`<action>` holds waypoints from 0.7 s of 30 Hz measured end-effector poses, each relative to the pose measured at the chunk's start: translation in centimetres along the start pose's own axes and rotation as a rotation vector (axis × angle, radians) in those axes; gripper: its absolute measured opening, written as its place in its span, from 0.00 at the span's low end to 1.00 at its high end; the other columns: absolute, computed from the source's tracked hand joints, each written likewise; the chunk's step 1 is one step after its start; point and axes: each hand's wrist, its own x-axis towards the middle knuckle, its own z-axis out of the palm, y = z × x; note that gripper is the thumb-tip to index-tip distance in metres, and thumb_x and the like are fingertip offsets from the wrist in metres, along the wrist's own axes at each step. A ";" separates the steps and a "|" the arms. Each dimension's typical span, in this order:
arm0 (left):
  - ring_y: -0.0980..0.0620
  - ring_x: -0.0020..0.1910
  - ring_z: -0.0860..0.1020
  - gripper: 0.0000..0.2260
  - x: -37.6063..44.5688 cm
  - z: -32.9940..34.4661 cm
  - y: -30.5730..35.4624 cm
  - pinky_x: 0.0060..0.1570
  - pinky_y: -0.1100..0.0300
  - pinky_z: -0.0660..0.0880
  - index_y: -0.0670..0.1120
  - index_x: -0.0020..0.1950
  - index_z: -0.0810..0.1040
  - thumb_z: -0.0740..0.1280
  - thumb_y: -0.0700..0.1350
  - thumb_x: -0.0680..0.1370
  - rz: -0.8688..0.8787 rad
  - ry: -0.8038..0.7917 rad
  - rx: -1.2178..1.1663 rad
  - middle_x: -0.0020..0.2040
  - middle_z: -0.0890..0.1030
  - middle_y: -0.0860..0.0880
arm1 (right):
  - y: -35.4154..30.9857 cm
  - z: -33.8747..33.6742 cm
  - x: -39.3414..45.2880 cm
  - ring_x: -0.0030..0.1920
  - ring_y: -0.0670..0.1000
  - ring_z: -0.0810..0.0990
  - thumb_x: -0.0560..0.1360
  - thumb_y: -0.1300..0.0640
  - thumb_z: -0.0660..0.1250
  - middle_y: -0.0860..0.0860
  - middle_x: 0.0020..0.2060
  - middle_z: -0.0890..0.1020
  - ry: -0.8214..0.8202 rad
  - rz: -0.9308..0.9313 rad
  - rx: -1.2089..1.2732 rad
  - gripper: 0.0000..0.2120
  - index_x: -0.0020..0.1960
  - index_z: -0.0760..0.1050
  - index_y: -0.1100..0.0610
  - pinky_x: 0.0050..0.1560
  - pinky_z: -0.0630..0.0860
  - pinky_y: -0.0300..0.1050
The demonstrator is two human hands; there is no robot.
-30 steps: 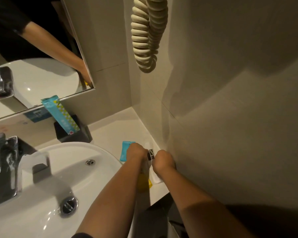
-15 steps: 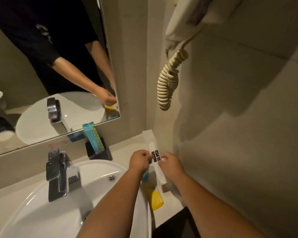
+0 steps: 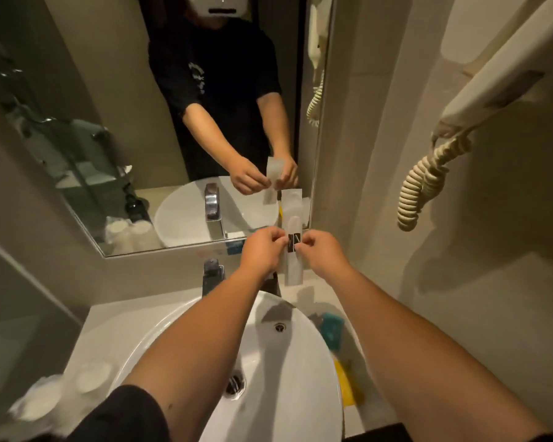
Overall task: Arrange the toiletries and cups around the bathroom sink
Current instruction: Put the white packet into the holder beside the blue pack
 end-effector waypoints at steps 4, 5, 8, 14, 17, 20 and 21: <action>0.52 0.44 0.77 0.07 2.0 -1.7 -0.8 0.44 0.59 0.70 0.48 0.51 0.82 0.66 0.46 0.78 -0.017 0.160 0.012 0.44 0.82 0.52 | -2.1 1.8 3.3 0.39 0.53 0.77 0.73 0.54 0.70 0.49 0.34 0.78 -0.024 -0.110 -0.024 0.05 0.39 0.76 0.51 0.38 0.72 0.45; 0.51 0.44 0.77 0.07 2.4 -1.8 -1.1 0.45 0.59 0.71 0.47 0.52 0.82 0.66 0.46 0.78 -0.035 0.193 0.003 0.46 0.82 0.50 | -2.3 2.3 4.0 0.39 0.52 0.77 0.74 0.53 0.69 0.48 0.35 0.79 -0.034 -0.127 -0.032 0.05 0.40 0.76 0.51 0.37 0.70 0.44; 0.53 0.43 0.77 0.06 3.4 -1.2 -2.4 0.44 0.59 0.71 0.47 0.51 0.82 0.65 0.45 0.78 -0.092 0.268 -0.019 0.47 0.83 0.50 | -2.0 3.9 5.6 0.40 0.52 0.77 0.75 0.52 0.68 0.49 0.37 0.79 -0.073 -0.138 -0.047 0.05 0.41 0.75 0.50 0.39 0.70 0.44; 0.48 0.46 0.80 0.06 4.0 1.6 -5.6 0.49 0.53 0.76 0.47 0.49 0.82 0.65 0.43 0.78 -0.263 0.332 -0.096 0.47 0.84 0.47 | 0.9 7.4 7.3 0.39 0.53 0.77 0.74 0.53 0.68 0.49 0.35 0.79 -0.156 -0.132 -0.058 0.07 0.38 0.75 0.50 0.39 0.71 0.45; 0.47 0.47 0.80 0.07 3.7 3.1 -7.7 0.48 0.54 0.75 0.46 0.49 0.82 0.64 0.43 0.78 -0.348 0.344 -0.095 0.47 0.84 0.47 | 2.7 9.2 7.3 0.40 0.53 0.78 0.74 0.53 0.68 0.50 0.37 0.82 -0.206 -0.107 -0.073 0.05 0.40 0.77 0.49 0.41 0.73 0.45; 0.47 0.46 0.79 0.07 3.6 4.2 -9.3 0.47 0.55 0.75 0.48 0.50 0.81 0.64 0.45 0.79 -0.407 0.307 -0.035 0.47 0.83 0.48 | 4.0 10.4 7.2 0.40 0.54 0.79 0.75 0.53 0.67 0.51 0.37 0.82 -0.236 -0.074 -0.111 0.06 0.39 0.78 0.50 0.42 0.75 0.47; 0.48 0.46 0.79 0.07 3.7 4.4 -9.6 0.47 0.55 0.74 0.48 0.50 0.81 0.63 0.45 0.79 -0.415 0.299 -0.018 0.47 0.83 0.48 | 4.3 10.6 7.2 0.39 0.54 0.79 0.75 0.53 0.67 0.51 0.36 0.82 -0.244 -0.065 -0.124 0.07 0.38 0.77 0.50 0.41 0.74 0.46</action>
